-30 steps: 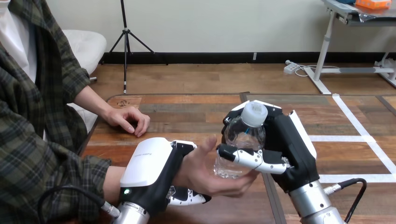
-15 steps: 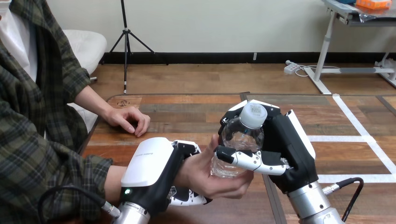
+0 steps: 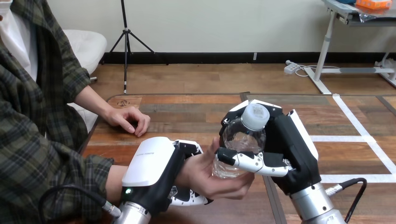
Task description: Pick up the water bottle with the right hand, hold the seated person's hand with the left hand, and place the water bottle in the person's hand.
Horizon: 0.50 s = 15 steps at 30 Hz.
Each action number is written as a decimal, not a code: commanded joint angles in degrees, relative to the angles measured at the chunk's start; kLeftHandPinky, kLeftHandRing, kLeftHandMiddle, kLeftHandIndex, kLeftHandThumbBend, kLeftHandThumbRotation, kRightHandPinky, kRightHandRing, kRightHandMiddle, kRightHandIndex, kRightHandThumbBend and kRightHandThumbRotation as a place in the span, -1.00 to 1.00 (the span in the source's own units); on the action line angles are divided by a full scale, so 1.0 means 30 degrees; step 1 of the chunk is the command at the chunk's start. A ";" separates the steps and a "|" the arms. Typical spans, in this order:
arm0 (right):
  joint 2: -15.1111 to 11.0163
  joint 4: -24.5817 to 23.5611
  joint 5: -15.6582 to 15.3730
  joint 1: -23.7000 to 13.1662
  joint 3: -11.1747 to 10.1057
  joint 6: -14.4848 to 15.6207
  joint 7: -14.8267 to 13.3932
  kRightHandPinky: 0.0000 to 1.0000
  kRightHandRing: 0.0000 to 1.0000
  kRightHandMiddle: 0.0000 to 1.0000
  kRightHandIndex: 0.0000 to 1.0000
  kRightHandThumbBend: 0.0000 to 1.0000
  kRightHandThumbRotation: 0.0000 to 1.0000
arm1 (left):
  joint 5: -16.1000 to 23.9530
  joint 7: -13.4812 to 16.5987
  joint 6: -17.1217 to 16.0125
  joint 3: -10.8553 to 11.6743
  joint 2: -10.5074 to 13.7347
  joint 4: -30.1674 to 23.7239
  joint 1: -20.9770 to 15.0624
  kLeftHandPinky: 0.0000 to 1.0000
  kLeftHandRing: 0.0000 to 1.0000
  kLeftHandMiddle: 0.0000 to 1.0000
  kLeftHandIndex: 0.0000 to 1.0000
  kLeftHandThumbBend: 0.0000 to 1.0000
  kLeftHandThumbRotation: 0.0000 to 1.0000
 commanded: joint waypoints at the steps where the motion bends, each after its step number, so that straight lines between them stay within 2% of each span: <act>1: 0.0118 -0.1862 0.0620 -0.0543 0.0284 -0.0304 0.0285 -0.33 -0.24 -0.15 -0.10 0.35 -1.00 | -0.0215 -0.0141 -0.0262 -0.0239 -0.0539 -0.0687 -0.0784 -0.45 -0.33 -0.23 -0.18 0.60 -1.00; 15: 0.0109 -0.2156 0.0498 -0.0520 0.0470 -0.0435 0.0307 -0.33 -0.27 -0.17 -0.11 0.41 -1.00 | -0.0228 -0.0146 -0.0477 -0.0128 -0.0466 -0.0560 -0.0914 -0.45 -0.34 -0.24 -0.17 0.61 -1.00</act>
